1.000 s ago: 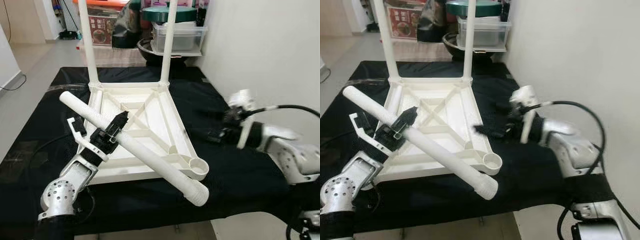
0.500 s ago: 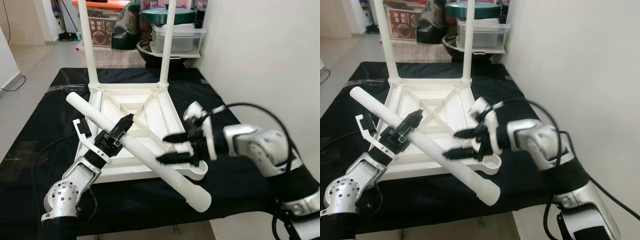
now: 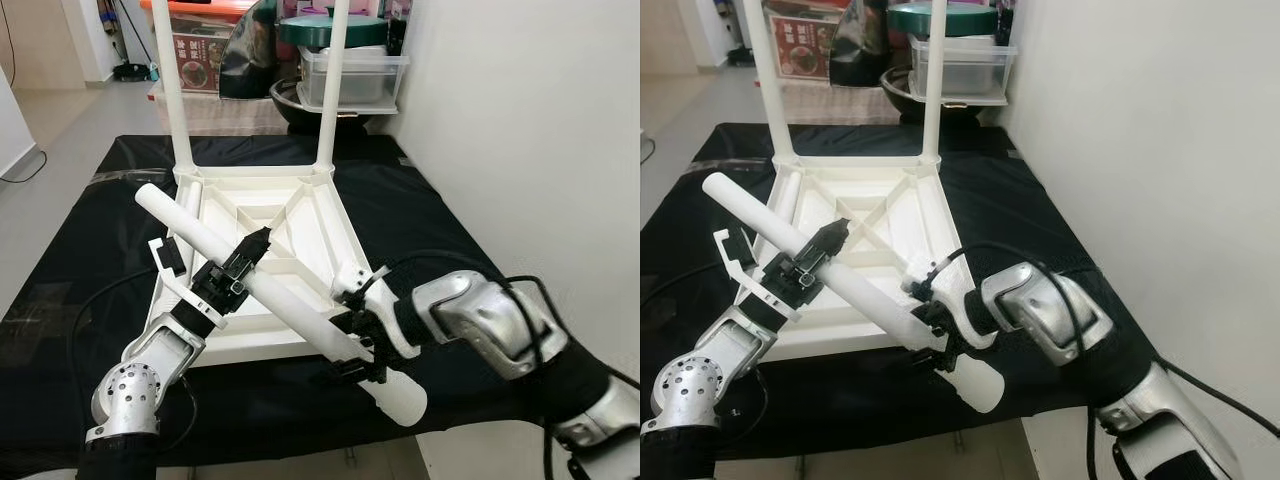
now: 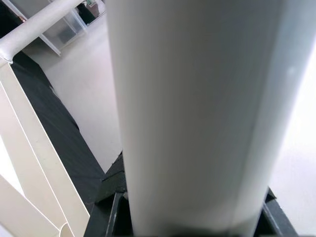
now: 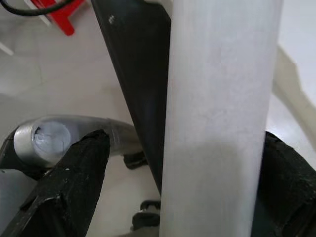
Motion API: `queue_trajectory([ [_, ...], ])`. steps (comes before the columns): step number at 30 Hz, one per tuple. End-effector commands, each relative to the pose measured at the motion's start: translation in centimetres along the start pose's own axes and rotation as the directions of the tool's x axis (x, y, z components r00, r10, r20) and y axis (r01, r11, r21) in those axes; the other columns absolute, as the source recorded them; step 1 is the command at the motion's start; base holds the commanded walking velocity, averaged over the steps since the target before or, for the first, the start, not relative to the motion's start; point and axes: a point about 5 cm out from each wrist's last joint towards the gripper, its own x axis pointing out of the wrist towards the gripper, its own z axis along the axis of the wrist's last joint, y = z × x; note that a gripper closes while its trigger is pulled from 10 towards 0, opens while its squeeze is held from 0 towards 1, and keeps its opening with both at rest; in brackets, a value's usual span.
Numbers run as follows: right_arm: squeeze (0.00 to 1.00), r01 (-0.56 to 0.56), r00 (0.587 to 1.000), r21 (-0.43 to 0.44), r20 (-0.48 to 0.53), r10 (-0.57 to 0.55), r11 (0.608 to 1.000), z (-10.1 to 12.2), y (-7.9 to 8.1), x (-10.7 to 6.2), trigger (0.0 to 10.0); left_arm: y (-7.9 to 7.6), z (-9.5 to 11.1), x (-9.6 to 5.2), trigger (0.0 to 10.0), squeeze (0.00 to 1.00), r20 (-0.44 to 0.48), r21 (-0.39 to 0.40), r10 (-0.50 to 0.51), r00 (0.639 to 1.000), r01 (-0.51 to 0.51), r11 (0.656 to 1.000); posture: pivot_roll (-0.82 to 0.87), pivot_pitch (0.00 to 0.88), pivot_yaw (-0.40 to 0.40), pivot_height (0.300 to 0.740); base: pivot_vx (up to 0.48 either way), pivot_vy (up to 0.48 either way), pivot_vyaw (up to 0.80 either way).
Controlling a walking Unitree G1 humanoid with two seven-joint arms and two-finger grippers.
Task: Building children table
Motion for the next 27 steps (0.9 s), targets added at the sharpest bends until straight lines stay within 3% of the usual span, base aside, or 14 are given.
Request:
queue_trajectory([
  [1,0.00,0.018,1.000,-0.024,-0.018,-0.019,1.000,0.3,-0.2,0.4,10.0,-0.1,-0.2,0.1,0.0,0.00,0.001,0.007,-0.011,1.000,0.011,1.000,0.03,0.000,-0.124,0.740,0.000,0.000,0.00],
  [10,0.00,0.043,0.998,-0.051,-0.047,-0.045,0.998,0.6,-0.7,1.8,10.0,-0.3,-0.4,0.2,0.0,0.00,0.003,0.003,-0.018,1.000,0.018,1.000,0.03,0.000,-0.134,0.740,0.000,0.000,0.00],
  [11,0.00,0.042,0.998,-0.054,-0.051,-0.044,0.998,0.6,-0.7,2.0,9.7,-0.3,-0.4,0.2,0.0,0.00,0.003,0.003,-0.019,1.000,0.019,1.000,0.03,0.000,-0.135,0.740,0.000,0.000,0.00],
  [12,0.00,0.035,0.998,-0.059,-0.053,-0.039,0.998,0.7,-0.5,2.2,8.7,-0.3,-0.4,0.2,0.0,0.00,0.005,0.002,-0.020,1.000,0.020,1.000,0.03,0.000,-0.135,0.740,0.000,0.000,0.00],
  [14,0.00,0.031,0.998,-0.063,-0.054,-0.035,0.998,0.8,-0.5,2.4,8.7,-0.3,-0.4,0.2,0.0,0.00,0.006,0.001,-0.021,1.000,0.021,1.000,0.02,0.000,-0.135,0.740,0.000,0.000,0.00],
  [15,0.00,0.028,0.998,-0.065,-0.054,-0.032,0.998,0.8,-0.4,2.5,5.6,-0.4,-0.4,0.2,0.0,0.00,0.006,0.000,-0.022,1.000,0.022,1.000,0.02,0.000,-0.135,0.740,0.000,0.000,0.00],
  [16,0.00,0.026,0.998,-0.068,-0.054,-0.029,0.997,0.9,-0.3,2.6,4.4,-0.4,-0.5,0.2,0.0,0.00,0.007,-0.001,-0.022,1.000,0.022,1.000,0.02,0.000,-0.138,0.740,0.000,0.000,0.00],
  [18,0.00,0.026,0.998,-0.068,-0.054,-0.029,0.997,0.9,-0.3,2.6,4.4,-0.4,-0.5,0.2,0.0,0.00,0.007,-0.001,-0.022,1.000,0.022,1.000,0.02,0.000,-0.138,0.740,0.000,0.000,0.00],
  [19,0.00,0.024,0.998,-0.069,-0.055,-0.028,0.997,0.8,-0.3,2.8,1.6,-0.4,-0.5,0.2,0.0,0.00,0.008,-0.001,-0.023,1.000,0.023,1.000,0.02,0.000,-0.138,0.740,0.000,0.000,0.00],
  [20,0.00,0.021,0.998,-0.068,-0.057,-0.025,0.997,0.8,-0.2,3.0,0.0,-0.4,-0.5,0.3,0.0,0.00,0.009,0.000,-0.023,1.000,0.023,1.000,0.03,0.000,-0.142,0.740,0.000,0.000,0.00],
  [27,0.00,0.001,0.999,-0.055,-0.048,-0.003,0.998,0.6,0.1,3.7,0.0,-0.4,-0.5,0.3,0.0,0.00,0.016,0.002,-0.021,1.000,0.021,1.000,0.03,0.000,-0.143,0.740,0.000,0.000,0.00],
])
